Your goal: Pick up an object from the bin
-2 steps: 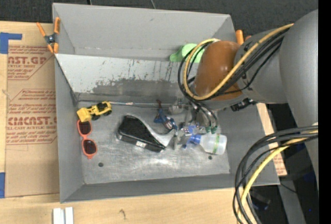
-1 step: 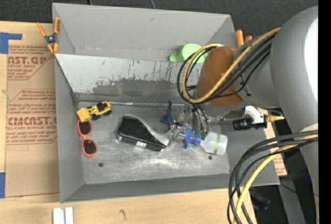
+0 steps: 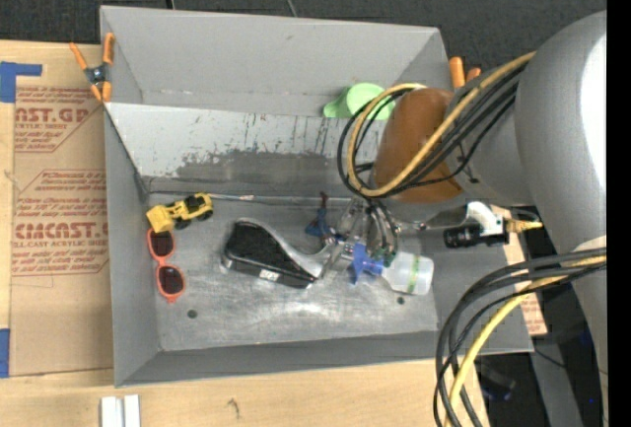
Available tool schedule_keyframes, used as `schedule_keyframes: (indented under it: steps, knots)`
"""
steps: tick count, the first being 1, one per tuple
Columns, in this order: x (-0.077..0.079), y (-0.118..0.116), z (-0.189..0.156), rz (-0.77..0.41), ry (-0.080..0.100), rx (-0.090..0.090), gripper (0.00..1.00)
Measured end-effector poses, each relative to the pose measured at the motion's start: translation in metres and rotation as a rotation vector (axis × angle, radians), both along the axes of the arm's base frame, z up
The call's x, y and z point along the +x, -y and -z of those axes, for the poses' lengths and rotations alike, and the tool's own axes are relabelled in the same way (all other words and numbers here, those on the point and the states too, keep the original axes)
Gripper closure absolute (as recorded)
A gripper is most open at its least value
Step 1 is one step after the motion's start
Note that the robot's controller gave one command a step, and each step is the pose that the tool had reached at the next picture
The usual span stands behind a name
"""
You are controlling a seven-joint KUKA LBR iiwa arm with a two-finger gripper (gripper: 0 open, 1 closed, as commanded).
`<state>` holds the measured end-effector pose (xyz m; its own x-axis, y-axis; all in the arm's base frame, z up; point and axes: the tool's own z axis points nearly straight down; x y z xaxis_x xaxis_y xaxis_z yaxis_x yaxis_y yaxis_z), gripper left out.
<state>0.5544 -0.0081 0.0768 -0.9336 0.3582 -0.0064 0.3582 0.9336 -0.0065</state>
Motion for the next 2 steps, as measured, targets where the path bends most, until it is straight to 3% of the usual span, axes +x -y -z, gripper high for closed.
schedule_keyframes:
  steps: [1, 2]
  knots:
    - [-0.019, 0.037, -0.024, -0.016, -0.006, 0.010, 1.00]
    - [-0.003, 0.064, -0.039, -0.038, -0.003, 0.002, 1.00]
